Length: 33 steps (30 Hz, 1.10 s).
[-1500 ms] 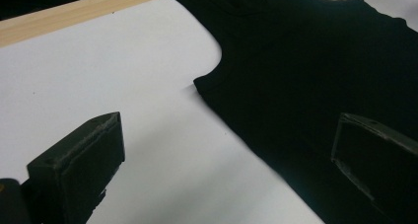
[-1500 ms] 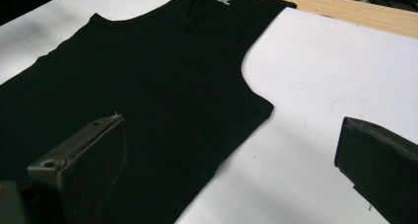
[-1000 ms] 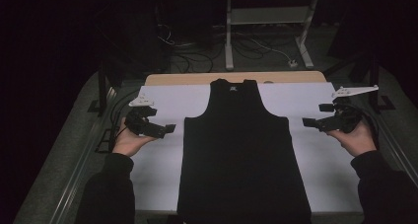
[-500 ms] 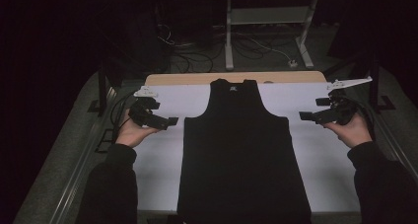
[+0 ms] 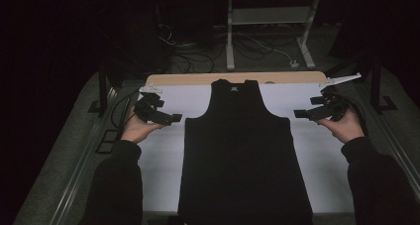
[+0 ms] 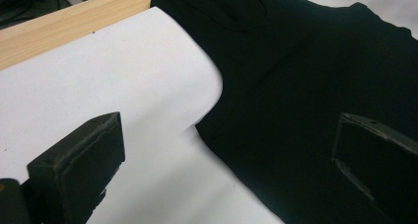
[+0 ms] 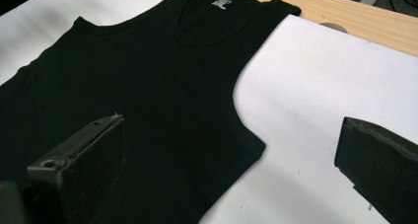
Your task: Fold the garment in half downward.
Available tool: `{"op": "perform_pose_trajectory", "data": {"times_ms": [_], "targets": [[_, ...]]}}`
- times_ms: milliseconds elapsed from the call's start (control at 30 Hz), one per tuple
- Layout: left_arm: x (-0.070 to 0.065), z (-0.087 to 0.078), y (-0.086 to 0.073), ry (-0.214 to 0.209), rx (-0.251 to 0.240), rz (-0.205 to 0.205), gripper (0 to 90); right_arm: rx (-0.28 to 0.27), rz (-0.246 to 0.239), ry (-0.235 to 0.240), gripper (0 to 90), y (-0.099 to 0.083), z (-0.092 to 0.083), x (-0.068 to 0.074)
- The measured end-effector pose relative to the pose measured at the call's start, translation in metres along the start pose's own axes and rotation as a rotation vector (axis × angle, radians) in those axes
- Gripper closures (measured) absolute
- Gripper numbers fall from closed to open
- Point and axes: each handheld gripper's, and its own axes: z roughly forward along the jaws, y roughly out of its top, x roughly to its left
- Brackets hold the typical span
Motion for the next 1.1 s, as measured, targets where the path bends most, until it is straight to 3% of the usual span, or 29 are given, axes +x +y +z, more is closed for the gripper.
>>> {"op": "perform_pose_trajectory", "data": {"times_ms": [333,700,733,1100], "targets": [[0.008,0.013,0.004,-0.011,0.006,-0.022,0.0,0.003,0.009,0.001,0.0,0.005,0.005,-0.005],[0.012,0.031,0.000,-0.015,0.025,-0.036,0.0,0.009,0.023,-0.018,0.0,0.001,0.014,-0.019],[0.012,0.034,0.000,-0.022,0.038,-0.019,0.0,0.009,0.025,-0.015,0.0,0.000,0.015,-0.019],[0.010,0.050,-0.003,-0.043,0.053,-0.019,0.0,0.027,0.035,0.004,0.0,-0.003,0.035,-0.024]]}}
